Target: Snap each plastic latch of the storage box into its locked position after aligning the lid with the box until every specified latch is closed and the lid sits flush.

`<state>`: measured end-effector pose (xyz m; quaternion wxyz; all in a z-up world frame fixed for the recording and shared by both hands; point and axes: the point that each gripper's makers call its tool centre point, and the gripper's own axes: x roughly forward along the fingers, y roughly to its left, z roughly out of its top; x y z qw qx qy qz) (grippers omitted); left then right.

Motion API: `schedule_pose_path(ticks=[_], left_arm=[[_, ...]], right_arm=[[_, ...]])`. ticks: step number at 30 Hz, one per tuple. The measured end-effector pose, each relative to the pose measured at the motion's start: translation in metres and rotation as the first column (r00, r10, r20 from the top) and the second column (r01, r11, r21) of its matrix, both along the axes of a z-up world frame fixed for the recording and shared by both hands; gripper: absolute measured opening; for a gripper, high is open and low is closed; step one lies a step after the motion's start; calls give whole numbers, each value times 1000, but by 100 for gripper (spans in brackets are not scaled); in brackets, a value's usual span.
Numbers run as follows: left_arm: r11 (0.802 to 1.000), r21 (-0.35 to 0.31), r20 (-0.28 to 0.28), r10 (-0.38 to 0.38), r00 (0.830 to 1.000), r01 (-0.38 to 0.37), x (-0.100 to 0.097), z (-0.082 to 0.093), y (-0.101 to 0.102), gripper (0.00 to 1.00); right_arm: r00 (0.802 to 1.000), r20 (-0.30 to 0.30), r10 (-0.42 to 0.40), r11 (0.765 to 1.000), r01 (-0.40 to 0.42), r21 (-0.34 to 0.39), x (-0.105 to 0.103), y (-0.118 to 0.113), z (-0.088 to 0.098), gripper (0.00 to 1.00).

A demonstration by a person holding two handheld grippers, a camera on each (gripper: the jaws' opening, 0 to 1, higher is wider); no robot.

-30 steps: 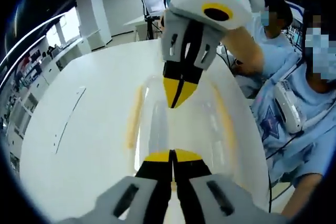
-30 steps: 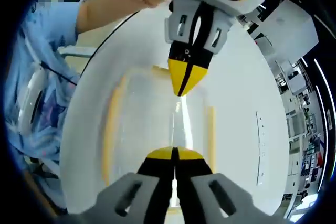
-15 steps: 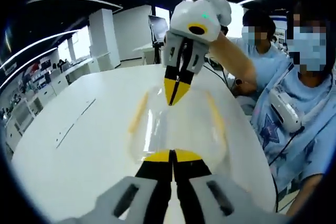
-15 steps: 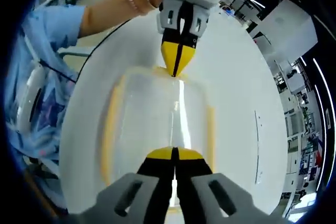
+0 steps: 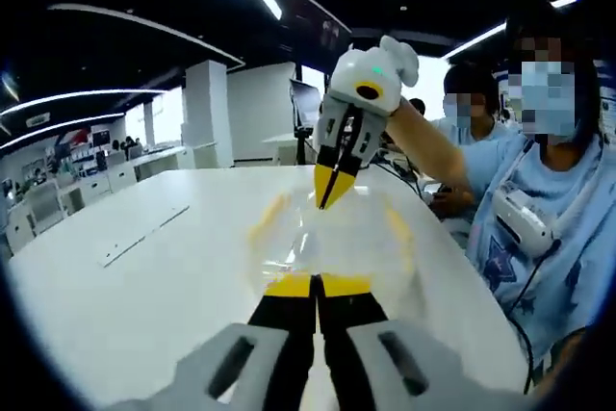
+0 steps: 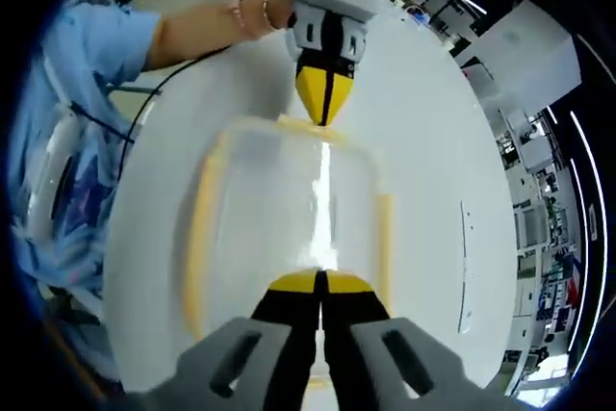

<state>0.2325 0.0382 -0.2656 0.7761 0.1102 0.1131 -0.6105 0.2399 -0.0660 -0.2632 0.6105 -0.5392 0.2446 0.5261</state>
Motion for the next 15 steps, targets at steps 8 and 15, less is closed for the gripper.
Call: schedule_pose_path(ticks=[8, 15], left_arm=[[1000, -17, -9, -11, 1000, 11, 0, -2, -2, 0], [1000, -19, 1, -11, 1000, 11, -2, -4, -6, 0]], right_arm=[[1000, 12, -3, 1000, 3, -23, 2, -1, 0, 0], [999, 32, -33, 999, 34, -27, 2, 0, -2, 0]])
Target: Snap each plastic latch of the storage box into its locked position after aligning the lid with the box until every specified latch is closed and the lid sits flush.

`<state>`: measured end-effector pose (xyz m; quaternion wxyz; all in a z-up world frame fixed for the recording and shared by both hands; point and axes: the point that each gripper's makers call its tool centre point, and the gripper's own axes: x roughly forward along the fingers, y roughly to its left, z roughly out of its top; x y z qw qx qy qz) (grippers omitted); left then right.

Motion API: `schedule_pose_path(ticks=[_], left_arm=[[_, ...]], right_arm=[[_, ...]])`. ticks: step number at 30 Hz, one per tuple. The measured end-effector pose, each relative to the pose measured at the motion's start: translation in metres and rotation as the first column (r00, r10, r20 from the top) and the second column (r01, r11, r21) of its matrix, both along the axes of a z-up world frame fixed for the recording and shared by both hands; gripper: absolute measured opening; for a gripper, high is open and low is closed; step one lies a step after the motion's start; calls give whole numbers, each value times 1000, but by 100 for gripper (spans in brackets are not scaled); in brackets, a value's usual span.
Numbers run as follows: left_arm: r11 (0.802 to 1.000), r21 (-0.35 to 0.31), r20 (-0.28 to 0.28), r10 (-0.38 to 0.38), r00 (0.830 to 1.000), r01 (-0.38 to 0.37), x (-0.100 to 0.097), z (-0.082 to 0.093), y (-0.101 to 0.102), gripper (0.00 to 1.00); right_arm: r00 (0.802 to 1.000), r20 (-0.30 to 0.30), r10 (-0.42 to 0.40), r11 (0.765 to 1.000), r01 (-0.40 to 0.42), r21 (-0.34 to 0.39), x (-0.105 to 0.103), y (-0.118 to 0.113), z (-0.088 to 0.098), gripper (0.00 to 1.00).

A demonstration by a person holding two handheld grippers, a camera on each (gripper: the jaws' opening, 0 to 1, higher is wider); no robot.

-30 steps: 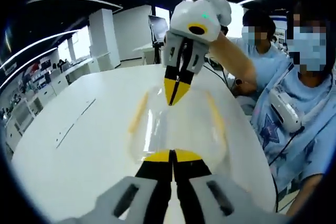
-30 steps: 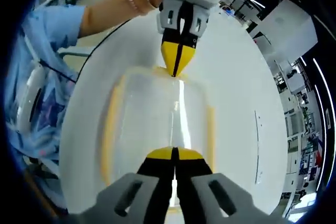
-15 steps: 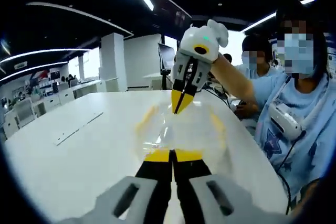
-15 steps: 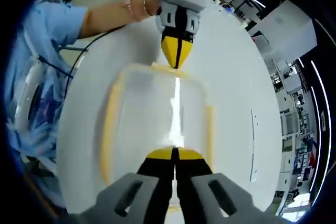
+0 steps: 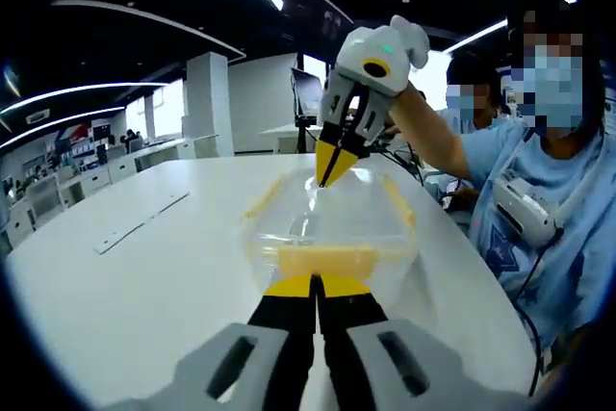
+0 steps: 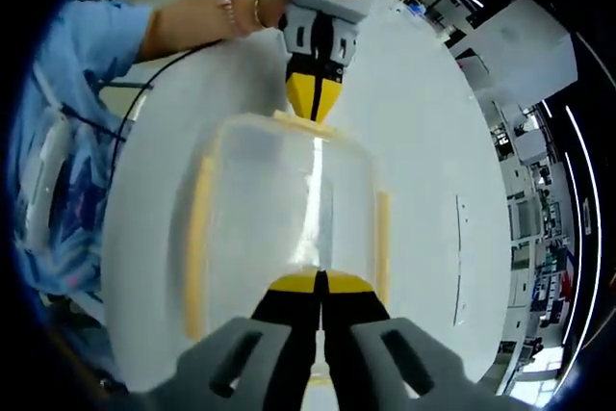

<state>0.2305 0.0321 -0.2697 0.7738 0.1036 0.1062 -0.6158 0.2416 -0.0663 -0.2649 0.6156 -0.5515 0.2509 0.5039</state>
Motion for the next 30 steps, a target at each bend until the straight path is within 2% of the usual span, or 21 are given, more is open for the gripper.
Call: schedule_pose_path(ticks=[8, 19, 27, 29, 30], left_arm=[[1000, 9, -3, 7, 1000, -7, 0, -2, -1, 0], [1000, -29, -48, -2, 999, 1, 1, -3, -1, 0], [1000, -31, -50, 0, 999, -2, 2, -3, -4, 0], [995, 101, -119, -7, 993, 20, -11, -38, -13, 0], [993, 117, -79, -6, 997, 15, -10, -34, -8, 0]], right_arm=[[1000, -13, -8, 1000, 9, 15, 3, 2, 1, 0], [1000, -3, -6, 1000, 6, -1, 2, 1, -1, 0], [1000, -9, -9, 1000, 9, 1, 1, -2, -1, 0], [1000, 11, -3, 1000, 3, 23, 3, 3, 2, 0], [1000, 8, -6, 1000, 6, 13, 0, 1, 4, 0]])
